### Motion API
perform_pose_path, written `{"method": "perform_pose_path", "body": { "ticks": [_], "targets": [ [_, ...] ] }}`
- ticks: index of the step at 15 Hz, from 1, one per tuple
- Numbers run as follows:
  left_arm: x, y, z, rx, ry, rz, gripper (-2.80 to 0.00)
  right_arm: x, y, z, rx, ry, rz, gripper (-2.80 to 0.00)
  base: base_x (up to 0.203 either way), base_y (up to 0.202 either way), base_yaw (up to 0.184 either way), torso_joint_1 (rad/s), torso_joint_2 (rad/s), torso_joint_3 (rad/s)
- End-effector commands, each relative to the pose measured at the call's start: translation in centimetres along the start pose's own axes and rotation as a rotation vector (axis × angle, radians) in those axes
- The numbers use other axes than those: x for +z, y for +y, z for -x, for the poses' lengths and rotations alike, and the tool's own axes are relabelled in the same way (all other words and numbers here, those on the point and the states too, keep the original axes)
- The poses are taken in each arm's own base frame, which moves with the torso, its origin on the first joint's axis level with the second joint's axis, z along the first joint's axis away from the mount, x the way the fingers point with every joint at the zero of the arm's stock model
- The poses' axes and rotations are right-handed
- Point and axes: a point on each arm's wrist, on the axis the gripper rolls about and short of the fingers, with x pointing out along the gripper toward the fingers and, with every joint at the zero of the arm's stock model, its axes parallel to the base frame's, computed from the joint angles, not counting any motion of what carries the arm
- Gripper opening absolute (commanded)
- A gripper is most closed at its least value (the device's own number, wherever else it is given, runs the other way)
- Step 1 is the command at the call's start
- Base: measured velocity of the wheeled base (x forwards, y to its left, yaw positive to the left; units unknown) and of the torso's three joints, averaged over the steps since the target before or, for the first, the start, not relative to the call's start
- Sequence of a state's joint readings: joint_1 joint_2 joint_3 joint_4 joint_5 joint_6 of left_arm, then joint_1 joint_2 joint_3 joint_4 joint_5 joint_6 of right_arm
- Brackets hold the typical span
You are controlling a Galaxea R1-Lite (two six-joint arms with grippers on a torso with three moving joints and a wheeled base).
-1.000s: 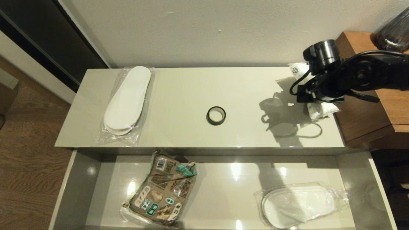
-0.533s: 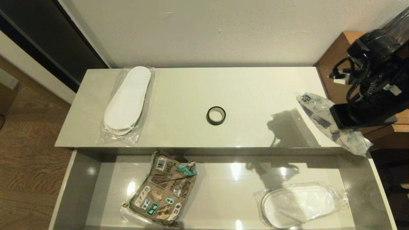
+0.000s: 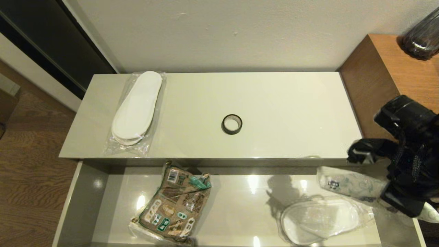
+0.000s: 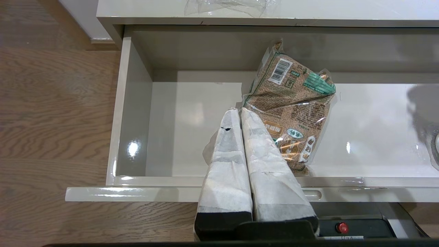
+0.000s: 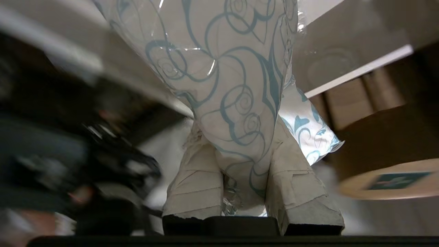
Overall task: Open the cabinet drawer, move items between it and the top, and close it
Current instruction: Put the tissue in the drawer
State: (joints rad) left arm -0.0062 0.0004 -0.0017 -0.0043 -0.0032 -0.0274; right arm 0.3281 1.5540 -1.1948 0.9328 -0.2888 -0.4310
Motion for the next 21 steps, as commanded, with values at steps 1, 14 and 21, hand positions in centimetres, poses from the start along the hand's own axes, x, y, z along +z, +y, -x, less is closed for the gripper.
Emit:
{"method": "perform_pose_path", "body": {
  "ticks": [1,14,21],
  "targets": [
    [0.0,0.0,0.0,0.0,0.001,0.002,-2.8,-0.2,2.2,-1.7,0.023,0.069,0.133,-2.8,0.0,0.0,0.0,0.0,0.0,0.0],
    [0.0,0.0,0.0,0.0,0.001,0.0,-2.8,5.5,5.9,-15.3,-0.038,-0.118,-0.113,-2.8,0.0,0.0,0.0,0.0,0.0,0.0],
    [0.0,0.0,0.0,0.0,0.001,0.001,-2.8,5.3,8.4,-18.4,-0.105,-0.202,-0.205,-2.8,0.0,0.0,0.0,0.0,0.0,0.0]
  ]
}}
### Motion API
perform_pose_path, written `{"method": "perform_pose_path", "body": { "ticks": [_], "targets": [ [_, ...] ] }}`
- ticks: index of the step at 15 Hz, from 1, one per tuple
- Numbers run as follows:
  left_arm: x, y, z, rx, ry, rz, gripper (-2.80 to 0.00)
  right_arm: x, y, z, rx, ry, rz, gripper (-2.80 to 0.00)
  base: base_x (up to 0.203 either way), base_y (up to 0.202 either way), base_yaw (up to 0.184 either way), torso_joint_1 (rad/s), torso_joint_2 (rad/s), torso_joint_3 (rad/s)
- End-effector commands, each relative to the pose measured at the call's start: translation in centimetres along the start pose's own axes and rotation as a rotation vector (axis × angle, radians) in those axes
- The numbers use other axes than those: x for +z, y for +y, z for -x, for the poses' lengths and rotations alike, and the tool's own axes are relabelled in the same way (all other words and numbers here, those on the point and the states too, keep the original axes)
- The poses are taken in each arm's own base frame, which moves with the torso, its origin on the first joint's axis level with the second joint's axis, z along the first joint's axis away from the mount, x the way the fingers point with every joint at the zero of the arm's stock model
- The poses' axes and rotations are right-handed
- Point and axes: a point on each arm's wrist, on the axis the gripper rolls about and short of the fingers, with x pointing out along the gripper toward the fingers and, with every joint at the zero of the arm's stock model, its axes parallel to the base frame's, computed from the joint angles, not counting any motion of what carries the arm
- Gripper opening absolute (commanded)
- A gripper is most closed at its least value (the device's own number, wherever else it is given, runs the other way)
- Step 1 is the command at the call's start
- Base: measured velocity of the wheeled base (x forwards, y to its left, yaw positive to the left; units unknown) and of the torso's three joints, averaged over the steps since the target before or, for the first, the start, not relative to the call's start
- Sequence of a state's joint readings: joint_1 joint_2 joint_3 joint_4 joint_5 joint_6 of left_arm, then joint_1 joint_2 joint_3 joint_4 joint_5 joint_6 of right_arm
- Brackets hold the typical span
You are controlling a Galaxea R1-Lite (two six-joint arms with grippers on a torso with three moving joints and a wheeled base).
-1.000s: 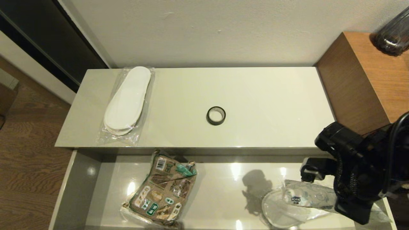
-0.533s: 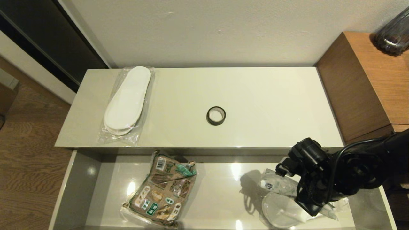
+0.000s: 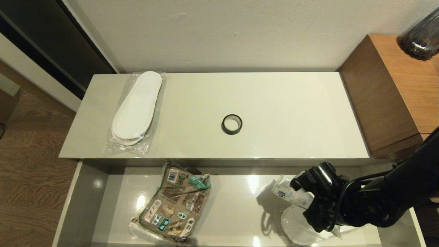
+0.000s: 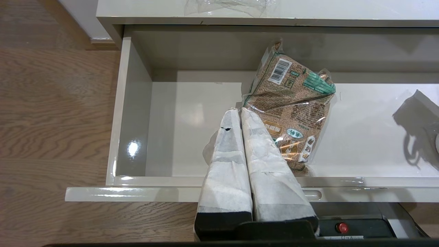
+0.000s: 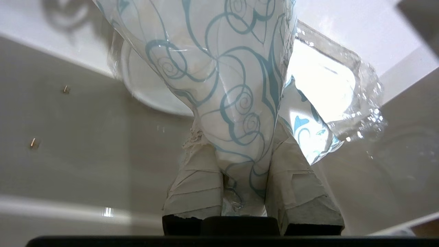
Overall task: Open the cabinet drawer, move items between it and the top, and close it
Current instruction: Put the tissue in the drawer
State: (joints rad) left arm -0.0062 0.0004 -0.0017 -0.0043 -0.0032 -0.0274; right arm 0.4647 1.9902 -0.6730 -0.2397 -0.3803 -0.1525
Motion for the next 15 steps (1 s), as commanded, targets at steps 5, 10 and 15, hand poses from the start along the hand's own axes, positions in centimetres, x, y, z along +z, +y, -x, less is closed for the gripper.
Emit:
{"method": "perform_pose_path", "body": {
  "ticks": [5,10,15],
  "targets": [
    [0.0,0.0,0.0,0.0,0.001,0.002,-2.8,-0.5,1.6,-0.5,-0.002,-0.024,0.026,0.0,0.0,0.0,0.0,0.0,0.0,0.0],
    [0.0,0.0,0.0,0.0,0.001,0.001,-2.8,-0.3,0.3,2.6,-0.007,-0.101,-0.008,0.0,0.0,0.0,0.0,0.0,0.0,0.0],
    [0.0,0.0,0.0,0.0,0.001,0.002,-2.8,-0.3,-2.9,9.9,-0.004,-0.211,-0.158,0.0,0.0,0.0,0.0,0.0,0.0,0.0]
  ]
}}
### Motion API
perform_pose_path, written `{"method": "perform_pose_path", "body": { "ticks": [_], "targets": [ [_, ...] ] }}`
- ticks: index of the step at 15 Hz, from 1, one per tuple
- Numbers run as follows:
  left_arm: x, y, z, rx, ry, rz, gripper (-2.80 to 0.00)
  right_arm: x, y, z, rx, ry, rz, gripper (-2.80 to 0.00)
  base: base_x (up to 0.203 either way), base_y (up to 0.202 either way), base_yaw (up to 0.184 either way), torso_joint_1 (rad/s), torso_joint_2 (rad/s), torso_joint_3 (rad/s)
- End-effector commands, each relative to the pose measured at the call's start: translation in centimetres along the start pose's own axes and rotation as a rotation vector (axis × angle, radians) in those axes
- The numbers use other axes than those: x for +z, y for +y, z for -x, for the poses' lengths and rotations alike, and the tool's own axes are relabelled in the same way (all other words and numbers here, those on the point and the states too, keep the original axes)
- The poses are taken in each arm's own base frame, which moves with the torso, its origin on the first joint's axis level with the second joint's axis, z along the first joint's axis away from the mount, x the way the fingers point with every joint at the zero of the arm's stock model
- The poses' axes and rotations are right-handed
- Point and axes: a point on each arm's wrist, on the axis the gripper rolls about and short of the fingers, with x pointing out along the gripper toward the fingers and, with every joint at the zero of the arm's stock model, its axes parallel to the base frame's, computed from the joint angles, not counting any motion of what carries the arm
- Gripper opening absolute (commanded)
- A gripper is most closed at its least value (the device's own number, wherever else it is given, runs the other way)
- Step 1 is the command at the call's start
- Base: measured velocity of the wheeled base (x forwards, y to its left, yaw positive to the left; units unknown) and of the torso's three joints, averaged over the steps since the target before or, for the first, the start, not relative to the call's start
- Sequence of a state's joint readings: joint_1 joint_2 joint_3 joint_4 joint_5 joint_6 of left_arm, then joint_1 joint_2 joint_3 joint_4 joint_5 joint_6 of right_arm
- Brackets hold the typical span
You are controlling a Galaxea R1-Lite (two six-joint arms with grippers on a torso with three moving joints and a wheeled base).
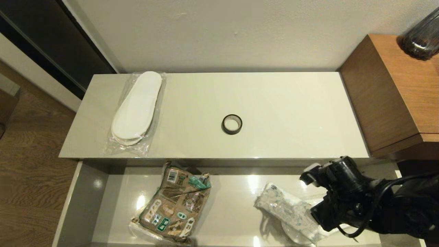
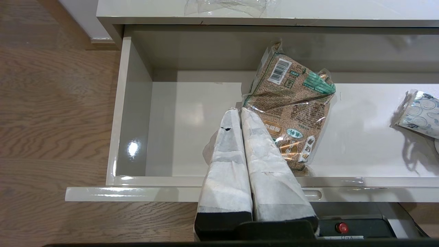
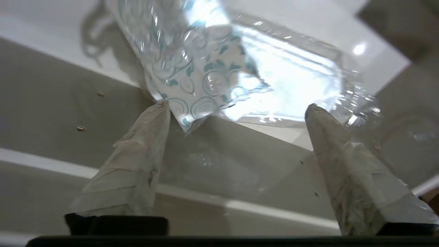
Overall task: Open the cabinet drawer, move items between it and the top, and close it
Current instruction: Put the tissue in the drawer, then pick up the adhesive tape on the table
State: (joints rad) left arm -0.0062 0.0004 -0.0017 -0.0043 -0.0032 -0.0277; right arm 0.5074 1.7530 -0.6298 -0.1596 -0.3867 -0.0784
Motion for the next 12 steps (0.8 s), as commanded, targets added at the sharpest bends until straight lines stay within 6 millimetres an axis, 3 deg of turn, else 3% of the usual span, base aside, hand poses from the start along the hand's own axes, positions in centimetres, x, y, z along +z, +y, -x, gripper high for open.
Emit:
{"method": "perform_pose_path", "body": {
  "ticks": [1,5,6,9,12],
  "targets": [
    [0.0,0.0,0.0,0.0,0.001,0.001,-2.8,1.4,-2.6,5.9,0.006,-0.101,-0.152,0.0,0.0,0.0,0.0,0.0,0.0,0.0],
    [0.0,0.0,0.0,0.0,0.001,0.0,-2.8,3.5,-6.6,14.2,0.062,-0.13,-0.503,0.0,0.0,0.0,0.0,0.0,0.0,0.0],
    [0.0,0.0,0.0,0.0,0.001,0.0,-2.8,3.4,-7.5,16.0,0.062,-0.125,-0.596,-2.8,0.0,0.0,0.0,0.0,0.0,0.0],
    [0.0,0.0,0.0,0.0,0.001,0.0,-2.8,1.4,-10.2,19.7,0.012,-0.09,-0.822,-2.8,0.0,0.0,0.0,0.0,0.0,0.0],
    [0.0,0.0,0.0,0.0,0.001,0.001,-2.8,1.8,-10.2,19.3,0.001,-0.067,-0.824,-2.8,0.0,0.0,0.0,0.0,0.0,0.0]
  ]
}}
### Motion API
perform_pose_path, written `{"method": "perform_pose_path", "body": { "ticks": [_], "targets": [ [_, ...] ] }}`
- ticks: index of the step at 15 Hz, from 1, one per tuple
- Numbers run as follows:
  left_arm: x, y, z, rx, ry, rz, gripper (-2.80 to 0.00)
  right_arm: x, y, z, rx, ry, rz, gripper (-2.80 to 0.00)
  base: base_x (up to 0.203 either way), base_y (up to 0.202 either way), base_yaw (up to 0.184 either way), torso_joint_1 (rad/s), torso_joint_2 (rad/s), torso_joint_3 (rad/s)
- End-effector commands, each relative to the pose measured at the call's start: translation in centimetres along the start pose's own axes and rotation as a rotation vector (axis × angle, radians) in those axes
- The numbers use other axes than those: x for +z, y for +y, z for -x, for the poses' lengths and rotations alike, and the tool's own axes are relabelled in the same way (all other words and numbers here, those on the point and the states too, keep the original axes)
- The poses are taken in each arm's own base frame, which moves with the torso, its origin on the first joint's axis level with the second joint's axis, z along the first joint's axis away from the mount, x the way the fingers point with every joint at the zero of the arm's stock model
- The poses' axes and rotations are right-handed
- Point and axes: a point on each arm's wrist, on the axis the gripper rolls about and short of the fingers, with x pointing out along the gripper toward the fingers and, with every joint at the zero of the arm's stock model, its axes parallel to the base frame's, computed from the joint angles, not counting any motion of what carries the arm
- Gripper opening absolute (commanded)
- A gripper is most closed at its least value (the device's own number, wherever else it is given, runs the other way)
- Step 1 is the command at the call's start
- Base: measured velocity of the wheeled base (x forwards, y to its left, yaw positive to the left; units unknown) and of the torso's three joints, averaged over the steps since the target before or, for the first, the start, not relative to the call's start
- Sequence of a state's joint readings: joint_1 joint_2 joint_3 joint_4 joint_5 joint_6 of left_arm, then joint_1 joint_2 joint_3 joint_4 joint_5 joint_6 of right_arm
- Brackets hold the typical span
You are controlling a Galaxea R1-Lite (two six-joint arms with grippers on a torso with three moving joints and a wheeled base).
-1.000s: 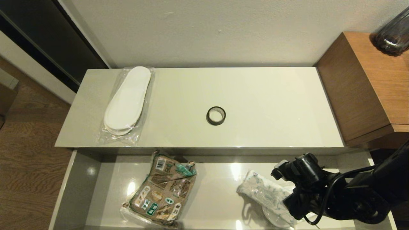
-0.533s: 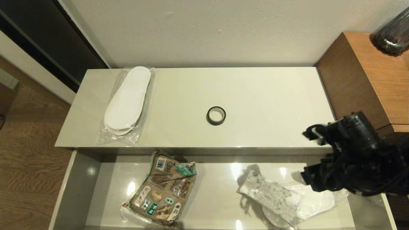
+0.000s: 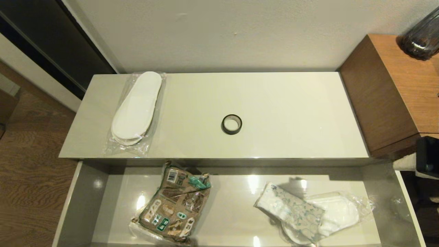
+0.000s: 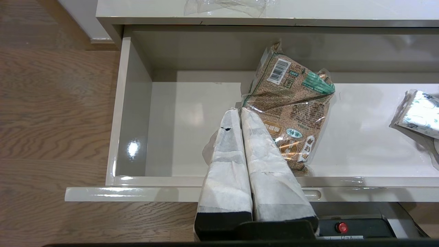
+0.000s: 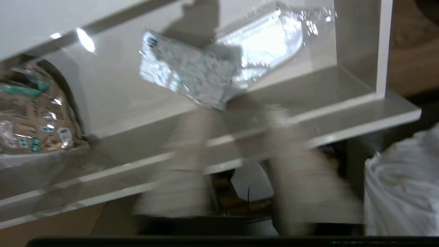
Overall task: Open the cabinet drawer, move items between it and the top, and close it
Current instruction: Pick up the adhesive tape on the table
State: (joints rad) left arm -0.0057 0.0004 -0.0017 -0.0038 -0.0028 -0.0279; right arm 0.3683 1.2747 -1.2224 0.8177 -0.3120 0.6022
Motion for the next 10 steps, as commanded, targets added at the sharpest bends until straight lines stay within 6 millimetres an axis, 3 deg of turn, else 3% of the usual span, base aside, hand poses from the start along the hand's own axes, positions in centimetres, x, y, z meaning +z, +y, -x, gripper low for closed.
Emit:
{"method": "perform_pose_path", "body": {
  "ticks": [1,6,10],
  "targets": [
    [0.0,0.0,0.0,-0.001,0.001,0.0,-2.8,1.1,0.6,0.5,0.015,-0.027,-0.007,-2.8,0.0,0.0,0.0,0.0,0.0,0.0],
    [0.0,0.0,0.0,-0.001,0.001,0.0,-2.8,3.9,3.9,-0.7,0.057,-0.042,-0.014,-2.8,0.0,0.0,0.0,0.0,0.0,0.0],
    [0.0,0.0,0.0,-0.001,0.001,0.001,-2.8,6.3,11.5,-4.6,0.136,-0.03,0.062,-2.8,0.0,0.0,0.0,0.0,0.0,0.0]
  ]
}}
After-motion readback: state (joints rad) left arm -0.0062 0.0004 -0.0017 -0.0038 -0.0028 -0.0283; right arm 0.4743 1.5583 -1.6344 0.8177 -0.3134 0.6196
